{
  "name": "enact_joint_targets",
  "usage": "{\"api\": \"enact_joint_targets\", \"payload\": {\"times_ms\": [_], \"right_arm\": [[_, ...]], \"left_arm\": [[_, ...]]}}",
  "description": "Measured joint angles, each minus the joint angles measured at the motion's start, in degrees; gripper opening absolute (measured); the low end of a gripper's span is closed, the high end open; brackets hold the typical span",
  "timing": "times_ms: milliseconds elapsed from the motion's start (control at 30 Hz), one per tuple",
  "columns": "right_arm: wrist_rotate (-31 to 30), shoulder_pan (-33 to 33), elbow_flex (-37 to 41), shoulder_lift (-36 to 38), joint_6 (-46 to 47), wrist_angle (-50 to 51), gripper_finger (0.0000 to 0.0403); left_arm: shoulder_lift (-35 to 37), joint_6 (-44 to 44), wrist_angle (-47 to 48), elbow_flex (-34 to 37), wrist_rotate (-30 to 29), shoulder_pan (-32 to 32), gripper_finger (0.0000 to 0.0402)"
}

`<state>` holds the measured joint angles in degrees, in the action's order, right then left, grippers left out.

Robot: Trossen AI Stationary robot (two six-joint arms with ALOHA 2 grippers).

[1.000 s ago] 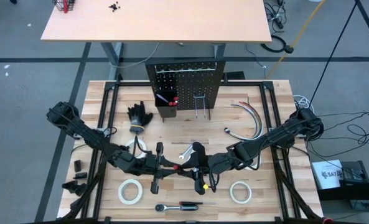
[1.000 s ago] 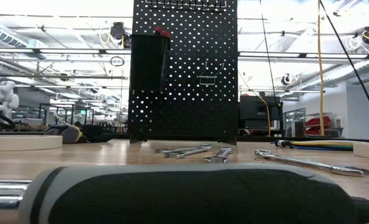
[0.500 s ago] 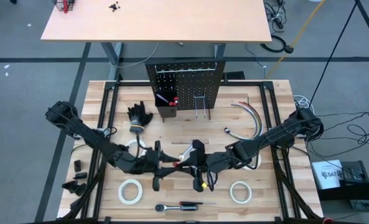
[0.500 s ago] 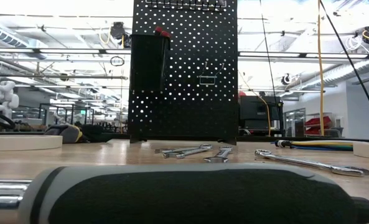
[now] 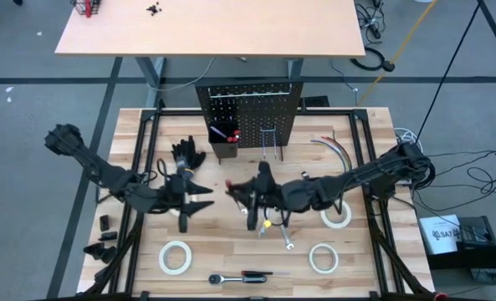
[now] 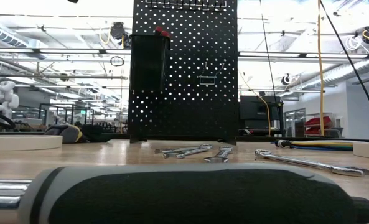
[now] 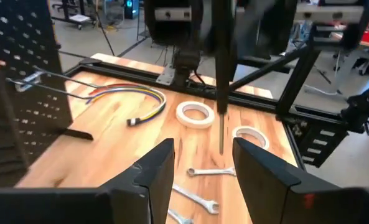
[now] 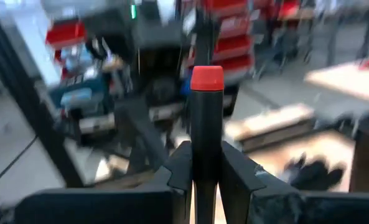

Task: Hang tools onto peg board
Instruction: Put the nut driver into the black bin on the peg board

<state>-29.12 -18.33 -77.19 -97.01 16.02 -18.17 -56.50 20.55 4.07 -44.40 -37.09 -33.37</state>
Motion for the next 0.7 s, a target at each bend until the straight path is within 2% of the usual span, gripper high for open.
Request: {"api": "enact_joint_targets", "payload": {"times_ms": [267,533,600,700], "right_arm": [[-10.45,4.17,0.00,-0.57,-10.75,-15.56,0.0043],[-11.30,8.85,0.00,-3.90,-19.99,-28.62,0.0043],[-11.18,10.64,0.00,-4.15,-20.85,-30.66,0.0043],[-7.17,13.52,0.00,-4.17,-21.24,-30.98,0.0043]], "left_arm": [[5.51,-1.51,11.65,0.00,0.12,-2.52,0.0165],[5.09,-3.32,13.37,0.00,0.11,-2.77,0.0166],[5.11,-3.15,13.29,0.00,-1.45,-2.75,0.0166],[5.11,-2.33,13.27,0.00,-3.57,-2.71,0.0166]]}}
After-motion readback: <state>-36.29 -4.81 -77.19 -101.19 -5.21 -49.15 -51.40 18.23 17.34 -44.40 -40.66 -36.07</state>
